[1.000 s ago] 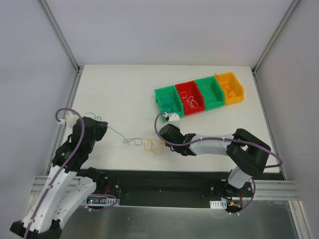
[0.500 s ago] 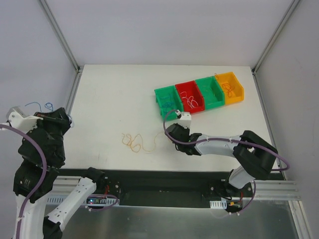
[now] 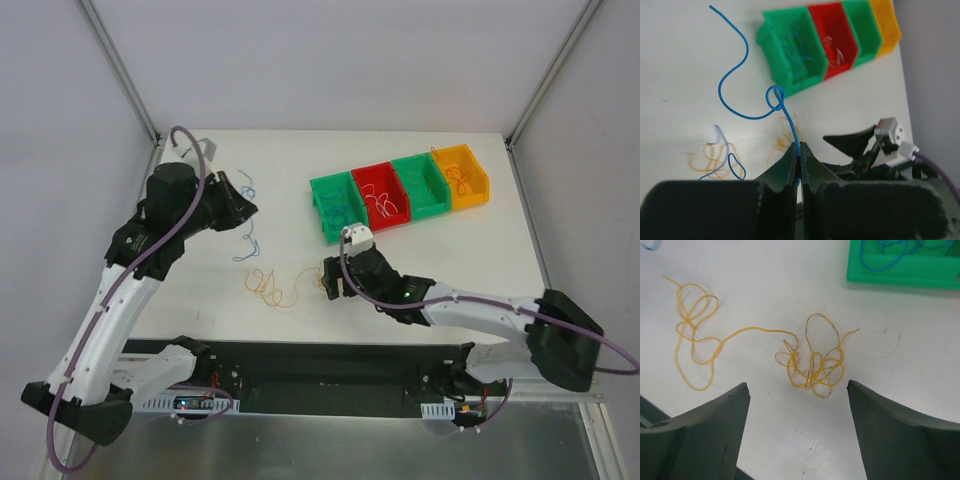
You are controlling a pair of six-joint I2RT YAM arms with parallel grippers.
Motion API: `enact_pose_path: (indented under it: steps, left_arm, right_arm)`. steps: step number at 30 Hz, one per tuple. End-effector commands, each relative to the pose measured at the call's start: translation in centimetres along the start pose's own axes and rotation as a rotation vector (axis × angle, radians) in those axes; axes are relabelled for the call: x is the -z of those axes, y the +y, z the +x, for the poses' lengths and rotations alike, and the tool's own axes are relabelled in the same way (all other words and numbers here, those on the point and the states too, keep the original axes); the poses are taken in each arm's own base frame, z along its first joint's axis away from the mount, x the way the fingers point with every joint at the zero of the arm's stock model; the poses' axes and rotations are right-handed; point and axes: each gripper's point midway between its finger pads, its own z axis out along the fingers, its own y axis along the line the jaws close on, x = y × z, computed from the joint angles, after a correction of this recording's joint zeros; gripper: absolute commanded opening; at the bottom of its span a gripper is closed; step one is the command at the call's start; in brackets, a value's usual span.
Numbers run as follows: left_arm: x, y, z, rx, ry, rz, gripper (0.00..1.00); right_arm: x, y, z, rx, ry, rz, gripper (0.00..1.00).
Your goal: Untangle the cables
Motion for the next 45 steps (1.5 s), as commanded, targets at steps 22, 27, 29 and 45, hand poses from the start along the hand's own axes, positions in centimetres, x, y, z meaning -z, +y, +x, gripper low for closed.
enact_pose_path:
  steps: [22, 27, 29, 45]
  left_arm:
    - [-6.0, -19.9, 15.3, -0.046, 0.825, 0.957, 0.00]
    - [-5.6, -19.0, 16.6, -0.073, 0.844, 0.968, 0.00]
    - [-5.7, -18.9, 16.6, -0.078, 0.839, 0.969, 0.00]
    - [-5.7, -18.7, 17.0, -0.067, 0.855, 0.960, 0.00]
  right_arm:
    - [15.0, -6.9, 1.7, -0.173, -0.139, -0.042, 0.95]
    - [14.1, -3.9, 0.6, -0.137, -0.173, -0.185, 0.96]
    - [13.9, -2.7, -0.2, -0.136, -0.195, -0.239, 0.96]
    - [10.8, -0.2, -2.4, -0.248, -0.267, -0.292, 0.73]
